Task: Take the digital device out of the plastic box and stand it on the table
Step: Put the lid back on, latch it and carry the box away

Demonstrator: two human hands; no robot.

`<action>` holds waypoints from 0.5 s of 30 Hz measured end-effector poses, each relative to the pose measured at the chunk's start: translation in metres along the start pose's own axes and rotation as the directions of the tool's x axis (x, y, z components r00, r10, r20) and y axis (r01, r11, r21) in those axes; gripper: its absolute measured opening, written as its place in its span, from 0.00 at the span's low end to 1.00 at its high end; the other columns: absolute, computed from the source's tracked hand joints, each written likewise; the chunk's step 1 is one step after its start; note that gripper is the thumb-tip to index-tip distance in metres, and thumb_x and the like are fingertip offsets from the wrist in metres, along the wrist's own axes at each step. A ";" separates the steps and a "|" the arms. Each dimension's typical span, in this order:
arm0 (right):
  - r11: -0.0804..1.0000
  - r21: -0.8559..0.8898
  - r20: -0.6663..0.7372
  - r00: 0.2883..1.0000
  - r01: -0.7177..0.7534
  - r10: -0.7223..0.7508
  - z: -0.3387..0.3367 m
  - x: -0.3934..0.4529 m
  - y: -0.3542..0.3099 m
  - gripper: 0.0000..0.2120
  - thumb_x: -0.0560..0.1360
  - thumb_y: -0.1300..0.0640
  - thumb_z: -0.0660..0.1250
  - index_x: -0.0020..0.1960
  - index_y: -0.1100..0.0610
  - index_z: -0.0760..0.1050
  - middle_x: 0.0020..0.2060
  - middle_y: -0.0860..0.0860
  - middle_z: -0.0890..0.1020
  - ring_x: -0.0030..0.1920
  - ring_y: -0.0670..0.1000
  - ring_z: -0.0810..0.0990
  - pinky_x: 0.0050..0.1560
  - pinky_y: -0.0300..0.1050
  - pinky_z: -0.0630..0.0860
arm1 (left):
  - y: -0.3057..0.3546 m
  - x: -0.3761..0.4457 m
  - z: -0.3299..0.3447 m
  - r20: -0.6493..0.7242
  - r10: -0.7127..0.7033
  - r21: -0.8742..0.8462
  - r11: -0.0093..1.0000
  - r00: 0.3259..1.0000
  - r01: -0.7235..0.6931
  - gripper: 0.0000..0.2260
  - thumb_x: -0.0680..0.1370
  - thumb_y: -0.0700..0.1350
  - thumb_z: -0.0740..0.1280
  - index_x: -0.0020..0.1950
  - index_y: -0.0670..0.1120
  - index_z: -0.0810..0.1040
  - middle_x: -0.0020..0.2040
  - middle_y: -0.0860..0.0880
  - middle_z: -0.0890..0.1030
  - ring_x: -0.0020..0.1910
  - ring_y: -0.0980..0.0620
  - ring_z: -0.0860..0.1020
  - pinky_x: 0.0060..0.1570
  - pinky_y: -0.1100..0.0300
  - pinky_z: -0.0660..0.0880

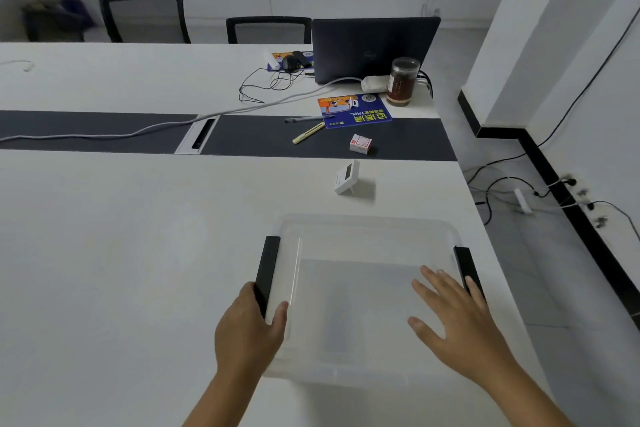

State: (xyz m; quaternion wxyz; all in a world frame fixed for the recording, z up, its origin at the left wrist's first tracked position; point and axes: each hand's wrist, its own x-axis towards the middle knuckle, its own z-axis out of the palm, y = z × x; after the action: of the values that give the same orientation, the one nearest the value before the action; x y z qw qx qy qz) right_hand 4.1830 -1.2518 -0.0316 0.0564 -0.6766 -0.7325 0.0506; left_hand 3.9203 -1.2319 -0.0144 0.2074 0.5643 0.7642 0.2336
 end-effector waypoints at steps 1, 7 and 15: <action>0.999 0.042 -0.049 0.999 -0.003 0.005 0.001 -0.001 0.001 0.33 0.74 0.35 0.41 0.56 0.54 0.76 0.59 0.54 0.80 0.63 0.49 0.64 0.69 0.44 0.47 | -0.001 0.001 0.001 0.011 -0.016 -0.039 0.999 1.000 0.016 0.13 0.72 0.49 0.67 0.49 0.42 0.69 0.37 0.49 0.73 0.37 0.47 0.73 0.30 0.61 0.62; 0.720 0.468 0.028 0.822 -0.513 0.568 -0.018 -0.017 -0.002 0.32 0.70 0.54 0.69 0.70 0.60 0.60 0.67 0.63 0.68 0.67 0.61 0.65 0.63 0.58 0.67 | -0.011 0.001 0.001 0.176 -0.016 -0.315 0.946 0.984 0.072 0.23 0.72 0.43 0.67 0.65 0.45 0.65 0.46 0.52 0.75 0.45 0.48 0.74 0.36 0.64 0.66; 0.479 0.694 0.178 0.773 -0.537 0.609 -0.010 -0.027 -0.003 0.31 0.70 0.63 0.68 0.70 0.57 0.60 0.66 0.59 0.71 0.65 0.60 0.70 0.64 0.52 0.65 | -0.009 -0.013 0.001 0.164 -0.074 -0.573 0.805 0.984 0.157 0.22 0.63 0.45 0.65 0.57 0.49 0.71 0.43 0.58 0.76 0.42 0.59 0.74 0.39 0.70 0.66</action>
State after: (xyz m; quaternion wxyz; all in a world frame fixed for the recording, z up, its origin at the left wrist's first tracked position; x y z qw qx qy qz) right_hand 4.1835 -1.2794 -0.0216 0.3266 -0.8060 -0.3812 0.3136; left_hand 3.9175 -1.2465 -0.0201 0.4350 0.4402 0.6729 0.4052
